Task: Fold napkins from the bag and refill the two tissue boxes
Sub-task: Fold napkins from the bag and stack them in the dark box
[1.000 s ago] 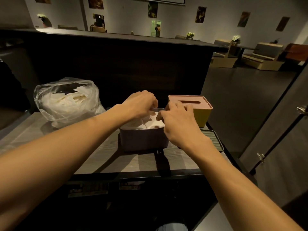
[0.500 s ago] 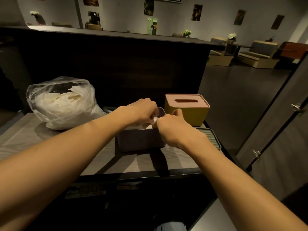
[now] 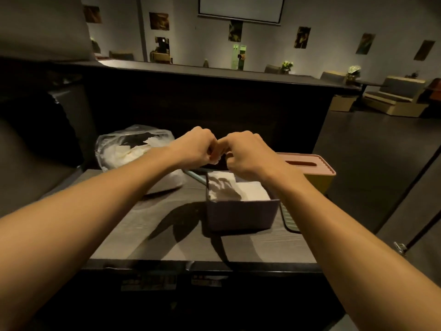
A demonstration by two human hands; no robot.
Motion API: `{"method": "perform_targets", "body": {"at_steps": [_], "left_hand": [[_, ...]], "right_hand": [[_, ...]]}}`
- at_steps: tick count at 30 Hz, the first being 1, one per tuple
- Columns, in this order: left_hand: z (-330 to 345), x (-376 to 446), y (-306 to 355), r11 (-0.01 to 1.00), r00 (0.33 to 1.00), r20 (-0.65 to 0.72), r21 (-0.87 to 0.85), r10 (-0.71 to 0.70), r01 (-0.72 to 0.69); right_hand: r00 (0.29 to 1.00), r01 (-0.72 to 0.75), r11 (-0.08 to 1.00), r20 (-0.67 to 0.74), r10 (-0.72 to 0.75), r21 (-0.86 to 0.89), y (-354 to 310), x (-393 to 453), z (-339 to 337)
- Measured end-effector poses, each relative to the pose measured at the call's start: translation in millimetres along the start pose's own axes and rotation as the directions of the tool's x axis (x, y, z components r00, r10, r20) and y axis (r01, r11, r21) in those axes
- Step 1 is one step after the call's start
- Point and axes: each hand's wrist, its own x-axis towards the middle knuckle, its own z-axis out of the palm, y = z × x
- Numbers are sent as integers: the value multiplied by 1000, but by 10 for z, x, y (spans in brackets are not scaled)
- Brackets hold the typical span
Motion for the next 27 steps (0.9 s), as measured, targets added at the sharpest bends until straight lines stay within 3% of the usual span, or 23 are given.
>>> {"method": "perform_targets", "body": {"at_steps": [3,9,15,21,27], "left_hand": [[-288,-202,-427,996,997,-19,39,-74,75],[-619,-476,-1277,975,972,-82,-7,-221,221],[-547,-441,-1787,953,955,62,111,-291,283],[-312,-454,-1890,925,895,310,-101,-321,367],[-86,-465,-2085,924,921,271,-188,-278,334]], "right_hand": [[998,61,985,10,-64,160,-309,326,124],[992,118,964,11,-124,237,-773,968,495],[972,184,958,106,-211,220,-1049,1401,830],[956,34,999,290,-44,40,-880,1724,1076],[997,81,992,23,-79,-98,-795,1680,1237]]}}
